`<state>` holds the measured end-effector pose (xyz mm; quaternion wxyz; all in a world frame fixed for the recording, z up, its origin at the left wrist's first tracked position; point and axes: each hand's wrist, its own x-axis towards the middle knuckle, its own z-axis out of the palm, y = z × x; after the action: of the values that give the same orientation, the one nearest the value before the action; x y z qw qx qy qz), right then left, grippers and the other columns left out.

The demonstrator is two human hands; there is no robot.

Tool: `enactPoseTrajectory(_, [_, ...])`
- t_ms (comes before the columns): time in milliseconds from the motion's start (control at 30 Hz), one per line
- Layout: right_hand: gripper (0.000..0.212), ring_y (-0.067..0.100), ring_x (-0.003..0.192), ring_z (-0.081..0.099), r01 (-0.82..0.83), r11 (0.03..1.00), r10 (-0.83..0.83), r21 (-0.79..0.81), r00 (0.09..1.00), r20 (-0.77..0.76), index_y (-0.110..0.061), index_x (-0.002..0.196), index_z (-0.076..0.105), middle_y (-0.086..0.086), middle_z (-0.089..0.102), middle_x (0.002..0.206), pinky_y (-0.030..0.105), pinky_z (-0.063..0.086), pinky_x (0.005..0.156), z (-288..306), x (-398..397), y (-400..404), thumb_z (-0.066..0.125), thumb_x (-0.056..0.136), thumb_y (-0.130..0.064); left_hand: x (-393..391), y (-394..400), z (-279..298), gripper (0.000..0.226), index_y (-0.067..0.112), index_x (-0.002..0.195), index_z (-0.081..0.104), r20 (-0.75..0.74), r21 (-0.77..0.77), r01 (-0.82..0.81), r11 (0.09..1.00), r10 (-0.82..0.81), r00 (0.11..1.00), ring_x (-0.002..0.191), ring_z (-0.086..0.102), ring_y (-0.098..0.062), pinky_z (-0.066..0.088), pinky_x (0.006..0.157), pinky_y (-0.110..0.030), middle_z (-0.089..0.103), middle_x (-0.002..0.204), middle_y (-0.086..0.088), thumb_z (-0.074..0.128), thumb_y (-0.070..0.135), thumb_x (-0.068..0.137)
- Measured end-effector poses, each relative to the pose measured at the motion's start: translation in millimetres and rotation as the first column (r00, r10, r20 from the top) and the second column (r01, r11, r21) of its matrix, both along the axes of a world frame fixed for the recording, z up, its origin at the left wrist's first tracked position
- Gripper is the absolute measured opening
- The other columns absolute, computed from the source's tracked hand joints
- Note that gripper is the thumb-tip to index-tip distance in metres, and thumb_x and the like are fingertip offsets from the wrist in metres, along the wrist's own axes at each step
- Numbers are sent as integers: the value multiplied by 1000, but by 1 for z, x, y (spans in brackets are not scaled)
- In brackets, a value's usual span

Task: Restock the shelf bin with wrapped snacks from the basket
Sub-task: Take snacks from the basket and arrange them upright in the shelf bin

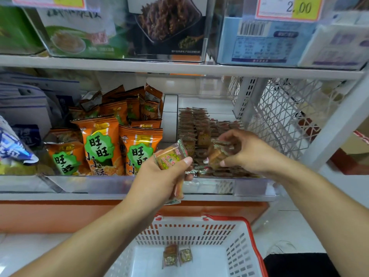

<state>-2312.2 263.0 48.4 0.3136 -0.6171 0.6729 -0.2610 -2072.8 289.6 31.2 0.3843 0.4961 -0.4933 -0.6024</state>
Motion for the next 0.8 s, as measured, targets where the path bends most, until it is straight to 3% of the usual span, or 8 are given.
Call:
enactPoseTrajectory(67, [63, 10, 97, 60, 56, 998, -59, -32, 989, -133, -29, 119, 60, -9, 61, 117, 9, 44, 64, -8, 4, -18, 91, 67, -11, -4, 2, 0, 28, 19, 110, 69, 2, 15, 21, 1000, -21, 1000, 66, 72, -7, 53, 52, -26, 77, 88, -13, 75, 37, 89])
enactPoseTrajectory(167, [67, 14, 113, 55, 85, 996, -87, -22, 989, -116, -34, 125, 59, -9, 56, 128, 20, 43, 79, -24, 13, -43, 91, 68, -15, -7, 3, -1, 27, 15, 108, 69, 7, 13, 20, 1000, -20, 1000, 54, 65, -5, 50, 48, -26, 77, 84, -13, 75, 34, 90])
enactPoseTrajectory(233, [71, 12, 107, 57, 114, 993, -117, -40, 989, -90, -35, 132, 56, -8, 57, 136, 17, 45, 72, -32, 21, -54, 86, 73, -10, -7, 3, -1, 26, 13, 107, 69, -4, 23, 17, 1000, -17, 1000, 50, 63, -7, 48, 46, -24, 77, 79, -8, 75, 33, 90])
enactPoseTrajectory(433, [76, 16, 102, 55, 181, 974, -199, -138, 971, -135, -32, 139, 49, 3, 49, 144, 1, 36, 53, -45, 35, -53, 70, 75, 2, -2, 3, -2, 24, 20, 106, 70, 1, 28, 22, 999, -22, 1000, 60, 69, -7, 53, 51, -25, 77, 80, -7, 75, 36, 89])
enactPoseTrajectory(467, [72, 19, 104, 57, 161, 973, -189, -165, 967, -169, -32, 136, 52, 5, 49, 143, 1, 38, 61, -46, 37, -50, 72, 75, 0, -2, 3, -2, 24, 20, 106, 70, -2, 34, 25, 999, -25, 1000, 61, 69, -7, 53, 51, -24, 77, 80, -5, 75, 36, 89])
enactPoseTrajectory(567, [56, 24, 115, 59, 92, 968, -152, -233, 955, -255, -27, 128, 60, 5, 55, 136, 23, 48, 91, -51, 42, -42, 79, 78, -10, -1, 4, -1, 23, 21, 106, 70, -6, 48, 26, 999, -26, 1000, 61, 70, -4, 53, 51, -22, 77, 80, -2, 75, 36, 89])
enactPoseTrajectory(633, [49, 25, 116, 62, 79, 965, -145, -249, 956, -256, -24, 129, 63, 5, 63, 132, 28, 50, 95, -52, 43, -41, 73, 84, -7, -1, 5, 0, 24, 21, 106, 70, -3, 51, 24, 998, -24, 1000, 60, 69, -3, 52, 50, -21, 77, 79, -1, 75, 37, 89])
enactPoseTrajectory(800, [53, 23, 127, 57, 31, 977, -87, -209, 961, -264, -24, 133, 64, 2, 63, 137, 17, 39, 95, -49, 34, -47, 64, 87, 2, -1, 5, 2, 25, 17, 110, 69, -51, 142, 38, 989, -31, 998, 60, 69, -6, 51, 49, -24, 78, 83, -2, 70, 36, 94])
